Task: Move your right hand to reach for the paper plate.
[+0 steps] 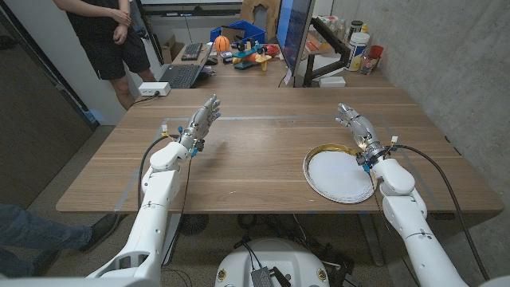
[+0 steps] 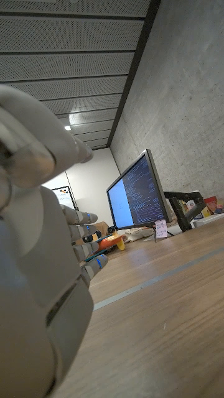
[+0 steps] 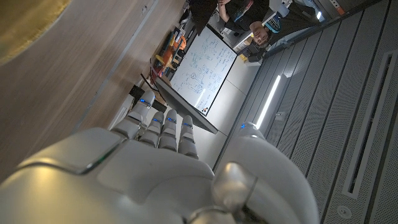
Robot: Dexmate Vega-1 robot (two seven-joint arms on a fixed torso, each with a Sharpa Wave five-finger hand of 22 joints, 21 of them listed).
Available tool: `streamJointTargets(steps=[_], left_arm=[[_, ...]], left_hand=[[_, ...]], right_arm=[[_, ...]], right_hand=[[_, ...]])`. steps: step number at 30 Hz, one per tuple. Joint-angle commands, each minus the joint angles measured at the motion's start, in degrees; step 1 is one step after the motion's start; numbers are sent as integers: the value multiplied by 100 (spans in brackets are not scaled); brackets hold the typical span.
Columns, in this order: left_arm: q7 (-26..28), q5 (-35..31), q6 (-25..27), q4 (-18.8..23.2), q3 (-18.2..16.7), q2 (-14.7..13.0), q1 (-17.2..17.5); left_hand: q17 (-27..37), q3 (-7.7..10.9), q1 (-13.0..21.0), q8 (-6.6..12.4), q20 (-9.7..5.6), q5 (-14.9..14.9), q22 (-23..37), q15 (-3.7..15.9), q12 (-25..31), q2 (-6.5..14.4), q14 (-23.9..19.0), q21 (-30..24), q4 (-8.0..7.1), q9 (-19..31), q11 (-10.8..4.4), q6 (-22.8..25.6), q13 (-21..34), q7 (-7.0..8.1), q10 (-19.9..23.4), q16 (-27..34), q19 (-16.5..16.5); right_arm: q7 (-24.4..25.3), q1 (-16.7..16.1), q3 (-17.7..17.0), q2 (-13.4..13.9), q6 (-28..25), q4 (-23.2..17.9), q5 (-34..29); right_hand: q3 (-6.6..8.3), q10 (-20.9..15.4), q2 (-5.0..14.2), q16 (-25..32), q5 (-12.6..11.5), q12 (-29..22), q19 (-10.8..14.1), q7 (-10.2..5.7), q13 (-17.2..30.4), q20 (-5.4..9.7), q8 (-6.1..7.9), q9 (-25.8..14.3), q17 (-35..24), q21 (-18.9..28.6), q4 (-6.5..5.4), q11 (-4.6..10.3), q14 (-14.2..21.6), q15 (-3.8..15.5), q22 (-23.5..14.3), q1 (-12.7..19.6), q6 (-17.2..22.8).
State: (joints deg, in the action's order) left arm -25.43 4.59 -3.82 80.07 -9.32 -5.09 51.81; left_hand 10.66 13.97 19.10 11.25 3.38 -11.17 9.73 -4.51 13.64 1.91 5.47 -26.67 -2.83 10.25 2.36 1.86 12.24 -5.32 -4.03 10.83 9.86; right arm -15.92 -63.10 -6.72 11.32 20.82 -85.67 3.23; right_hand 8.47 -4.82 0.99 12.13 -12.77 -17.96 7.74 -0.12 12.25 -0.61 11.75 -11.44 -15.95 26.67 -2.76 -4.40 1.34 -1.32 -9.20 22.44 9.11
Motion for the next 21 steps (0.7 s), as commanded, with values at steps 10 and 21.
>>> streamJointTargets(steps=[10, 21], left_arm=[[-104, 1, -21, -149, -2, -36, -118], [-119, 5, -5, -149, 14, -19, -135]], left_hand=[[6, 15, -4, -11, 29, -1, 20, -9, -23, 60, 45, 80, 49, 14, 15, 36, -13, -3, -15, 32, 353], [4, 14, -12, -11, 30, 2, 21, -14, -36, 69, 55, 122, 58, 14, 22, 51, -24, -13, -20, 30, 365]], right_arm=[[218, -268, -2, 82, 183, -258, -472], [308, -405, -42, 85, 272, -387, -634]], right_hand=[[-9, -67, -27, 16, -54, 55, 58, -46, -22, -11, 26, -14, 20, -74, 0, 9, 23, 5, -27, -37, 17], [-21, -82, -27, 16, -61, 80, 33, -55, -34, -22, 22, -9, 40, -128, -1, 9, 25, 1, -27, -52, 19]])
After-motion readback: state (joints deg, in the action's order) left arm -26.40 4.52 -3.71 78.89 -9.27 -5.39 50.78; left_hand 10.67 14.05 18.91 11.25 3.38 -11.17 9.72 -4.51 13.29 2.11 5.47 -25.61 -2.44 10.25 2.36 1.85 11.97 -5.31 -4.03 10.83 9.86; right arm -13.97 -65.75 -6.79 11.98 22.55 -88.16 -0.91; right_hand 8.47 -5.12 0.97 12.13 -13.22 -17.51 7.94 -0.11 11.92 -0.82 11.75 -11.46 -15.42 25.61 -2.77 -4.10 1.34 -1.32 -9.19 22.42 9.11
